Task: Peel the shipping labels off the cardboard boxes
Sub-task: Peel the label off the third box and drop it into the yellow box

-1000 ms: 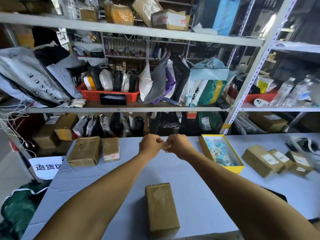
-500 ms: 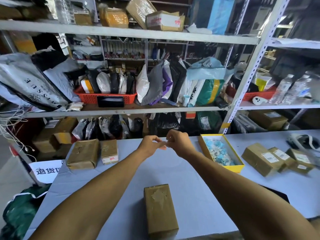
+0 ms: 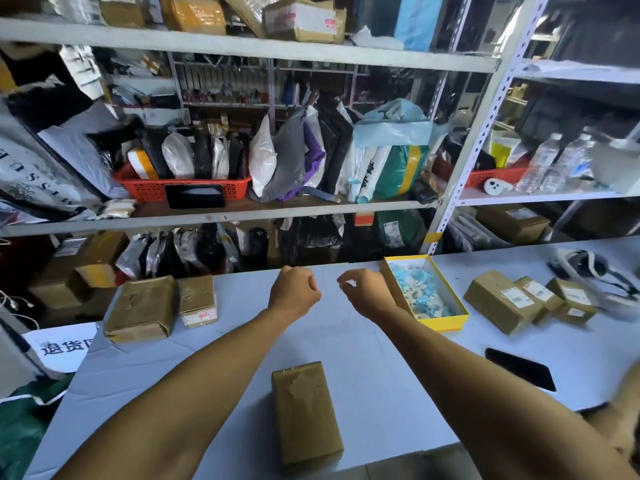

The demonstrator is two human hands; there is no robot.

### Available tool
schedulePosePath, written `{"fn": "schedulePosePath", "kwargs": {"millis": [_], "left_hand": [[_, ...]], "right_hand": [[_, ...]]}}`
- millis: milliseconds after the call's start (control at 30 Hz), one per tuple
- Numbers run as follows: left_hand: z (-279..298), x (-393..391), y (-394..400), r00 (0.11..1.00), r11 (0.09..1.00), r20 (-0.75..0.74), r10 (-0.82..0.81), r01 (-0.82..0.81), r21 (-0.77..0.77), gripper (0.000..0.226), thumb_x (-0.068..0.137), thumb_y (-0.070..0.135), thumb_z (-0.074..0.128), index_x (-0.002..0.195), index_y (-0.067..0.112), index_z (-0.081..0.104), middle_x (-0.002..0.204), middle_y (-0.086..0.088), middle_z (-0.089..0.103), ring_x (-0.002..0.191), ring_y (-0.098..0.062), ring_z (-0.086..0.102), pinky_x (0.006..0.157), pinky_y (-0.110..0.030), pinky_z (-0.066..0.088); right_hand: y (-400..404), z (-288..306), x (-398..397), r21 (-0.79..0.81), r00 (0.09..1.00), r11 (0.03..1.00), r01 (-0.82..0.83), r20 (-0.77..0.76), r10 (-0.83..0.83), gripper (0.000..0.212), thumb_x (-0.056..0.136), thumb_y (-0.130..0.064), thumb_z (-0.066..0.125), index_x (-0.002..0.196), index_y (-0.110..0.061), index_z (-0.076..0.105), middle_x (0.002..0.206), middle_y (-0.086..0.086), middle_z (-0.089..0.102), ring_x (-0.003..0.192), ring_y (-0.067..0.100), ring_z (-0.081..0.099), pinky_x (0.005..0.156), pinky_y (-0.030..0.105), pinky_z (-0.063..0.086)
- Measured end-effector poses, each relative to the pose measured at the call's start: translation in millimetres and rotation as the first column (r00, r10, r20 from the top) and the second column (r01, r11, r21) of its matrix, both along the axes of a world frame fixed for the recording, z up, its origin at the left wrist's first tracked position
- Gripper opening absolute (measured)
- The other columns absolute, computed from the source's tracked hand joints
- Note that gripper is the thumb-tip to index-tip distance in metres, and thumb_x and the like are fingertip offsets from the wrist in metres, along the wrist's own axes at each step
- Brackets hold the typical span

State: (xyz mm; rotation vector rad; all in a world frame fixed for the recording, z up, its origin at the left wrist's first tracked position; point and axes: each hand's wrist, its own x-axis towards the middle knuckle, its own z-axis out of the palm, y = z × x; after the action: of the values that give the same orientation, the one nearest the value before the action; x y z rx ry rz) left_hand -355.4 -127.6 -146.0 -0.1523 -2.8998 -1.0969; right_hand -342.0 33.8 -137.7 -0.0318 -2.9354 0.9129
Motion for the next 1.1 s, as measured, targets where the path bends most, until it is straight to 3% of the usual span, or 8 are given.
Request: {"fn": "schedulePosePath", "kwargs": {"millis": [133,333,433,600,767,867,933,1100], "left_hand": [[3,-7,43,0.994,0.992,-0.007,-0.107,0.106,-0.064,0.027,0.075,0.015,0.068,0.057,0.024,0.051,0.082,-0.002,0.066,0.095,-0.017,0.054,0.062,-0.028,0.043],[5,-9,145,0.968,0.960,0.025,-0.251,0.252,-0.121,0.024,0.076,0.024,0.075,0.067,0.023,0.052,0.088,-0.006,0.065,0.095,-0.020,0.052,0.063,-0.027,0.036],[3,-21,197,0.949,0.937,0.040,-0.312,0.314,-0.153,0.033,0.074,0.029,0.078,0.064,0.025,0.047,0.088,-0.007,0.063,0.094,-0.023,0.052,0.058,-0.027,0.032],[0,-45,252,0.940,0.917,0.083,-0.331,0.341,-0.208,0.023,0.075,0.031,0.077,0.073,0.022,0.056,0.090,-0.005,0.062,0.094,-0.025,0.056,0.073,-0.034,0.047],[-22,-92,289,0.918,0.899,0.145,-0.370,0.393,-0.194,0.040,0.074,0.043,0.080,0.066,0.020,0.048,0.084,-0.002,0.065,0.091,-0.024,0.056,0.070,-0.033,0.038],[-35,-120,305,0.901,0.879,0.137,-0.411,0.432,-0.202,0.039,0.076,0.047,0.077,0.068,0.014,0.058,0.083,-0.005,0.069,0.088,-0.024,0.057,0.067,-0.034,0.039],[-57,-138,319,0.886,0.864,0.140,-0.442,0.462,-0.201,0.036,0.076,0.041,0.079,0.066,0.011,0.062,0.079,-0.007,0.069,0.086,-0.024,0.058,0.065,-0.033,0.041],[-102,-168,349,0.854,0.839,0.221,-0.470,0.511,-0.188,0.040,0.074,0.028,0.081,0.056,0.024,0.045,0.082,-0.004,0.068,0.098,-0.030,0.059,0.079,-0.040,0.051]], "right_hand": [[53,1,2,0.166,0.989,0.977,0.131,0.047,-0.140,0.024,0.088,-0.009,0.048,0.087,-0.011,0.071,0.097,0.012,0.071,0.092,0.035,0.065,0.068,0.035,0.050],[148,-7,12,0.232,0.945,0.932,0.280,0.102,-0.309,0.023,0.086,-0.011,0.048,0.087,-0.002,0.069,0.094,0.020,0.067,0.092,0.038,0.062,0.066,0.033,0.044],[192,-10,8,0.283,0.946,0.919,0.273,0.098,-0.310,0.023,0.083,-0.009,0.047,0.083,-0.003,0.070,0.089,0.020,0.069,0.090,0.039,0.061,0.070,0.038,0.052],[243,-19,-14,0.270,0.943,0.920,0.286,0.093,-0.320,0.024,0.079,-0.007,0.045,0.078,-0.004,0.069,0.079,0.016,0.067,0.080,0.034,0.061,0.067,0.041,0.057],[273,-39,-50,0.304,0.942,0.916,0.261,0.128,-0.311,0.023,0.078,-0.006,0.046,0.078,0.001,0.068,0.083,0.019,0.065,0.080,0.036,0.059,0.068,0.039,0.056],[284,-47,-74,0.334,0.948,0.910,0.247,0.113,-0.299,0.021,0.081,-0.006,0.047,0.080,0.003,0.066,0.088,0.022,0.062,0.086,0.037,0.058,0.067,0.036,0.048],[292,-60,-87,0.355,0.942,0.903,0.244,0.133,-0.307,0.022,0.082,-0.006,0.046,0.085,0.003,0.066,0.093,0.022,0.061,0.091,0.038,0.057,0.069,0.034,0.046],[312,-96,-113,0.398,0.922,0.887,0.235,0.199,-0.333,0.023,0.083,-0.006,0.046,0.093,0.002,0.066,0.103,0.022,0.059,0.100,0.038,0.056,0.071,0.034,0.042]]}}
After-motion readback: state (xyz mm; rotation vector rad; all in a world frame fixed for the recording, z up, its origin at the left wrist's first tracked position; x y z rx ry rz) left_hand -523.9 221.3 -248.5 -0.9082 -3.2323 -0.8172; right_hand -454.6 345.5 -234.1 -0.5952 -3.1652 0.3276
